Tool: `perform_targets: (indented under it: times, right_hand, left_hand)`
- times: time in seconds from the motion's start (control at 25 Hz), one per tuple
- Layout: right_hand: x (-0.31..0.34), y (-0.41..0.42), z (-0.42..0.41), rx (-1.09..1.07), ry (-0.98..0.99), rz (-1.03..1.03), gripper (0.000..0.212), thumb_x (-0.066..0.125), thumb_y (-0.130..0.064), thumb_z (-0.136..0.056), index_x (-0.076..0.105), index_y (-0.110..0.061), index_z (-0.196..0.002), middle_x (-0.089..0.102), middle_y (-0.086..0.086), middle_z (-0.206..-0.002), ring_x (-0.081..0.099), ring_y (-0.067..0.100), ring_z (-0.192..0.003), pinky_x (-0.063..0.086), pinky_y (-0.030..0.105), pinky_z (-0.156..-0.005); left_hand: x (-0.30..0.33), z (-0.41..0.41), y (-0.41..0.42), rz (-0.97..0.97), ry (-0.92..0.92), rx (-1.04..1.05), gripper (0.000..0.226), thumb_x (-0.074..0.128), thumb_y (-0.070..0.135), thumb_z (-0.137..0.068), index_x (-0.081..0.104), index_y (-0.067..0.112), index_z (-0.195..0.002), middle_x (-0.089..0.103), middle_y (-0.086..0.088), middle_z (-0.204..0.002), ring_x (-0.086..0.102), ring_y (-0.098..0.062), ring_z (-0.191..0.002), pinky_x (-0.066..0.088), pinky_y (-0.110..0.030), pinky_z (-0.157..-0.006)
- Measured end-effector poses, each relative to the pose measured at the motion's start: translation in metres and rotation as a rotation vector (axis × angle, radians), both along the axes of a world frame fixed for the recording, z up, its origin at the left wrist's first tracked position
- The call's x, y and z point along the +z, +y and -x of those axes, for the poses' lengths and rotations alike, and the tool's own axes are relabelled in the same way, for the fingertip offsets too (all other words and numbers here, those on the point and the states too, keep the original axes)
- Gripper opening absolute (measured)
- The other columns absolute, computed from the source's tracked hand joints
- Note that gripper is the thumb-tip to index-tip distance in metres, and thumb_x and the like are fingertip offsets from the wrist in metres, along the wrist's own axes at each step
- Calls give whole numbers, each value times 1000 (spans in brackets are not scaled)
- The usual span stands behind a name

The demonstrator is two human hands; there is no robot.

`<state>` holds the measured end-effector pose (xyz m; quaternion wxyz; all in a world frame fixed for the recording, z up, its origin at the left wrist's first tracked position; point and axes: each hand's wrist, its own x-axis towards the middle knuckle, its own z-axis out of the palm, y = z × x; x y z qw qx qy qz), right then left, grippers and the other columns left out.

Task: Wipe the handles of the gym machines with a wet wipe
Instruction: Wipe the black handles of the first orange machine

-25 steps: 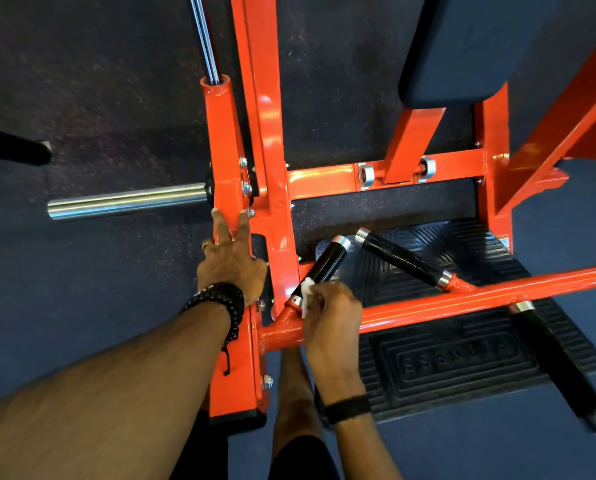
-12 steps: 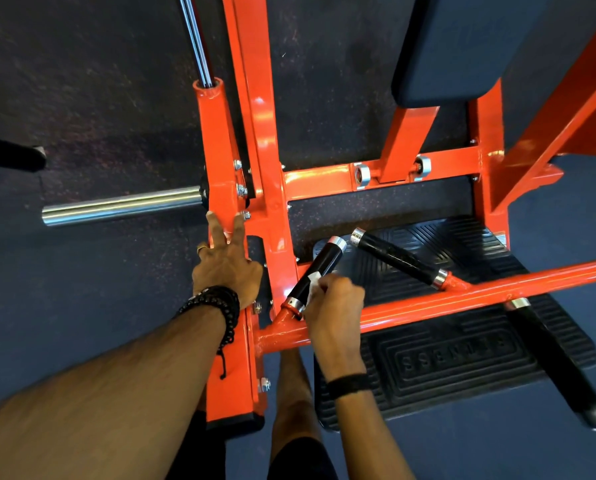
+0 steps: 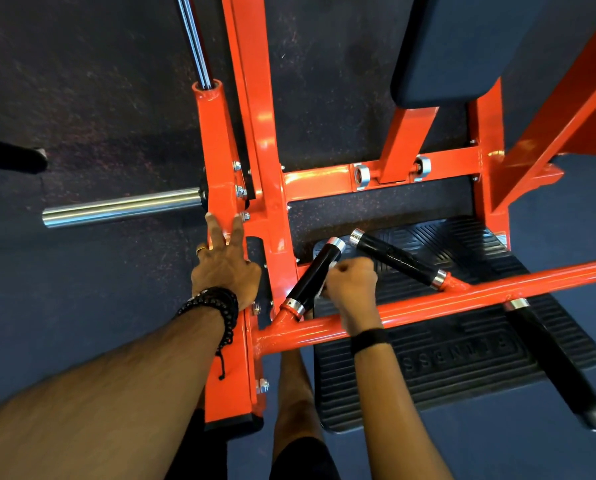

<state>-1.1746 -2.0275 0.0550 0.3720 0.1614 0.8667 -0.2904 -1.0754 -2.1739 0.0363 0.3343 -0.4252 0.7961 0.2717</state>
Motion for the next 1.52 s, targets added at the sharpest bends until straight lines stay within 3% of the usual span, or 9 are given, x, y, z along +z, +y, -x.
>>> perform_targets:
  times: [0.12, 0.24, 0.52, 0.72, 0.88, 1.04, 1.16, 1.32, 1.52]
  right_hand:
    - [-10, -8, 15, -374, -73, 130, 22, 46, 9, -87, 48, -11, -77, 55, 13, -79, 56, 20, -68, 54, 32, -61]
    - [20, -12, -13, -362, -298, 167, 9, 54, -12, -96, 51, -12, -87, 63, 12, -97, 62, 25, -88, 53, 46, -89]
    - [-10, -17, 32, -896, -427, 393, 72, 43, -63, -95, 49, -3, -135, 64, 22, -106, 65, 36, -92, 56, 48, -75]
    - [18, -16, -3, -777, -671, 381, 91, 26, -76, -89, 57, 8, -100, 68, 34, -79, 64, 44, -84, 45, 58, -98]
    - [-7, -20, 40, -940, -634, 353, 109, 21, -82, -86, 42, 14, -135, 56, 39, -123, 55, 48, -118, 44, 56, -90]
    - [-9, -15, 14, -717, -666, 333, 107, 17, -84, -84, 61, 7, -121, 68, 27, -91, 67, 35, -83, 53, 44, -78]
    - [3, -10, 13, -589, -727, 339, 98, 21, -79, -88, 61, 9, -103, 66, 35, -92, 66, 44, -89, 49, 54, -87]
    - [-13, -21, 38, -735, -387, 331, 66, 39, -64, -95, 47, -7, -127, 66, 23, -101, 69, 39, -93, 54, 52, -86]
    - [23, -10, -36, 169, -52, 134, 21, 54, -29, -99, 57, -8, -100, 58, 13, -104, 53, 22, -91, 41, 28, -79]
  left_hand:
    - [0, 0, 1, -1, -1, 7, 83, 50, 28, -94, -5, 35, -156, -19, -3, -163, 23, -45, -141, 46, -55, -96]
    - [0, 1, 0, -2, -9, -1, 83, 50, 28, -95, -6, 35, -156, -20, -4, -163, 21, -45, -143, 47, -55, -96]
    - [0, 0, 1, 2, -3, 11, 84, 51, 29, -95, -6, 36, -156, -20, -2, -163, 22, -44, -143, 47, -54, -96]
    - [1, 1, 1, 5, -1, 17, 84, 52, 31, -95, -6, 37, -156, -20, -2, -163, 24, -43, -142, 47, -54, -96]
    - [2, 1, 0, -1, -5, 19, 84, 52, 29, -95, -6, 35, -156, -20, -3, -163, 23, -43, -143, 47, -53, -97]
    - [3, 2, 0, 0, -3, 17, 83, 51, 29, -95, -6, 36, -156, -20, -3, -163, 22, -43, -143, 46, -54, -97]
    - [2, 2, 1, -1, 1, 23, 83, 51, 29, -96, -6, 36, -155, -20, -2, -163, 21, -43, -143, 46, -54, -98]
    - [2, 2, 1, 2, 0, 23, 83, 52, 29, -95, -4, 36, -156, -19, -2, -163, 21, -43, -143, 45, -53, -99]
    - [3, 3, 1, 12, 2, 11, 84, 52, 30, -95, -6, 35, -156, -19, -4, -163, 24, -42, -142, 47, -51, -97]
